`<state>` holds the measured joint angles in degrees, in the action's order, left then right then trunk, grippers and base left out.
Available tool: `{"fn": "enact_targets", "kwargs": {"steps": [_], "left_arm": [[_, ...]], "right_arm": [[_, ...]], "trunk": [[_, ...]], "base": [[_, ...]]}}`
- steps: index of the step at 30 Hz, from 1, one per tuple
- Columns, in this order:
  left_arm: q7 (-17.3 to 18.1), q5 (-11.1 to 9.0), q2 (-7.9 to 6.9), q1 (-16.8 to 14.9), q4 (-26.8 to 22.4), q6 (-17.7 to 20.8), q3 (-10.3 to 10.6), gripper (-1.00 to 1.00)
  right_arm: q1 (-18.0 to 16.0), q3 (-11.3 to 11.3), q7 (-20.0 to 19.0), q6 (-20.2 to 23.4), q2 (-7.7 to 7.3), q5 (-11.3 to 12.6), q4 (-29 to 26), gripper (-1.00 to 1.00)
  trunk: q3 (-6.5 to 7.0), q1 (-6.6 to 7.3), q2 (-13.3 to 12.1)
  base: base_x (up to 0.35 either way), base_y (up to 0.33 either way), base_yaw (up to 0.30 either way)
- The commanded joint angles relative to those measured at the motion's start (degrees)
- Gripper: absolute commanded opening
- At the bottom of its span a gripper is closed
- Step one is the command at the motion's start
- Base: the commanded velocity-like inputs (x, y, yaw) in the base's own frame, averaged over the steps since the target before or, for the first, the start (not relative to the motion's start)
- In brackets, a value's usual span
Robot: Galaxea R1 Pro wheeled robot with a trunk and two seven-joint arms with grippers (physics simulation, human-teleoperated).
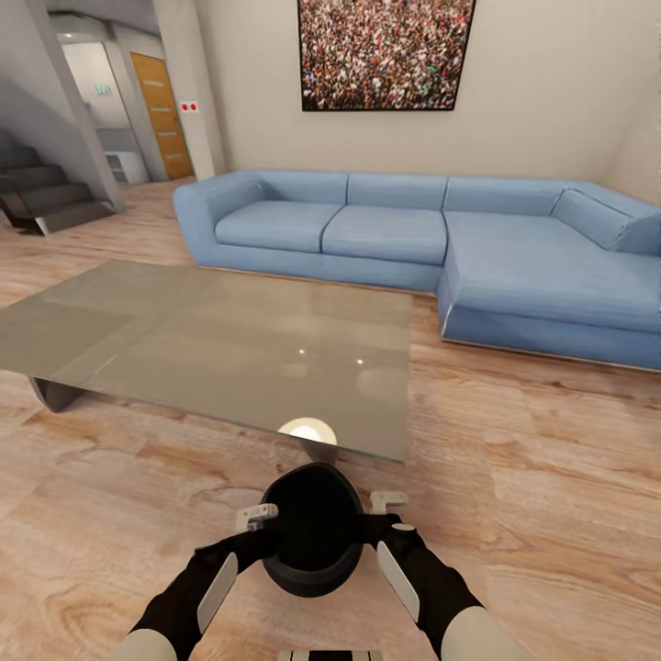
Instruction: Place each of the two pumpkins and all three candles from the living room inside a cabinet in the living room (use any cabinet), then make sure every cabinet is closed, and position the cauldron so it is next to a table in the living room.
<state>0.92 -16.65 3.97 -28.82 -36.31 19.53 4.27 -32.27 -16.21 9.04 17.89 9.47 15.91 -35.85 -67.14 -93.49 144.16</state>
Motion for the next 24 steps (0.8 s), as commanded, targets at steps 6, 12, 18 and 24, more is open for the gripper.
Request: {"fn": "enact_targets", "kwargs": {"steps": [6,12,18,24], "left_arm": [[-1.54,-0.47,0.07,-0.07,-0.15,0.84,-0.13,1.00],[-2.31,-0.49,0.26,-0.04,-0.67,0.94,-0.12,1.00],[-1.90,-0.49,0.14,-0.04,-0.95,0.90,-0.13,1.00],[-1.94,-0.49,0.22,-0.02,-0.92,0.99,-0.01,1.00]], "right_arm": [[-0.04,-0.31,0.54,0.21,-0.06,0.61,-0.08,1.00],[-0.02,-0.31,0.54,0.21,-0.06,0.61,-0.05,1.00],[-0.06,-0.31,0.54,0.21,-0.06,0.60,-0.03,1.00],[-0.04,-0.31,0.51,0.24,-0.08,0.61,-0.09,1.00]], "trunk": [[0.85,0.11,-0.04],[0.85,0.11,-0.04],[1.51,0.19,-0.08],[2.84,0.34,-0.16]], "base": [[0.000,0.000,0.000],[0.000,0.000,0.000],[0.000,0.000,0.000],[-0.010,0.000,0.000]]}}
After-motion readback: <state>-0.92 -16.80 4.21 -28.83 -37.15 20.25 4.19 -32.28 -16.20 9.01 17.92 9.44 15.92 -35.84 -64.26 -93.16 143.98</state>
